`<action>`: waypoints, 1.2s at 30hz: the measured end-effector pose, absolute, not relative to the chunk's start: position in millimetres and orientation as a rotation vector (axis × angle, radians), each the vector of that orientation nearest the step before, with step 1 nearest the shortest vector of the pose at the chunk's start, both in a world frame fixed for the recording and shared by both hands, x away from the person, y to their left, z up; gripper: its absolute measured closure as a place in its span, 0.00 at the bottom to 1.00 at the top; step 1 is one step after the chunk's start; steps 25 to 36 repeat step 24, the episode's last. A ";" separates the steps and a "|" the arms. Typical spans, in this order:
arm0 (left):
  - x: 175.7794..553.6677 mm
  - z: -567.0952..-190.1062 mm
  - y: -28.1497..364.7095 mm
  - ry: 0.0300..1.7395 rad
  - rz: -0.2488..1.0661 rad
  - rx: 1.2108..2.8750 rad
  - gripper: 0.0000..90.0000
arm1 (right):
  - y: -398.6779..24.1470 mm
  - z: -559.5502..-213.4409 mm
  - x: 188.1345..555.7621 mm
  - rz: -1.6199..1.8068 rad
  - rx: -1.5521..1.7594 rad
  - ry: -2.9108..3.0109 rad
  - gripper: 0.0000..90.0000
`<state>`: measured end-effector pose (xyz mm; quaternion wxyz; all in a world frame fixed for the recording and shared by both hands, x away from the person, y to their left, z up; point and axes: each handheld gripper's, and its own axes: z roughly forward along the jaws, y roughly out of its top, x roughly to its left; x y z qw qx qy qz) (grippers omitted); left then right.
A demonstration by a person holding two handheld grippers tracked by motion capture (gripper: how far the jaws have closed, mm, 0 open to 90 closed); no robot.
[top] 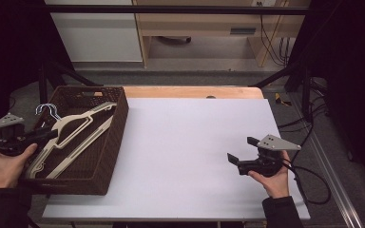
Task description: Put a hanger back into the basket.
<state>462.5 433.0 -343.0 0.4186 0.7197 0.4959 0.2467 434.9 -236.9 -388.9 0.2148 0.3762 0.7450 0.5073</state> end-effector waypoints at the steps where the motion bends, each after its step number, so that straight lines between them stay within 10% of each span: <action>1: 458.5 -341.3 429.1 1.218 0.627 1.800 0.62 | -236.9 -388.9 435.0 1.408 1.040 2.064 0.04; 20: 428.2 -354.8 329.2 0.943 0.560 1.744 0.13 | -244.9 -382.8 426.7 1.456 1.020 2.031 0.03; 36: 428.4 -363.3 317.5 0.931 0.546 1.745 0.10 | -246.5 -381.3 423.9 1.473 1.034 2.013 0.04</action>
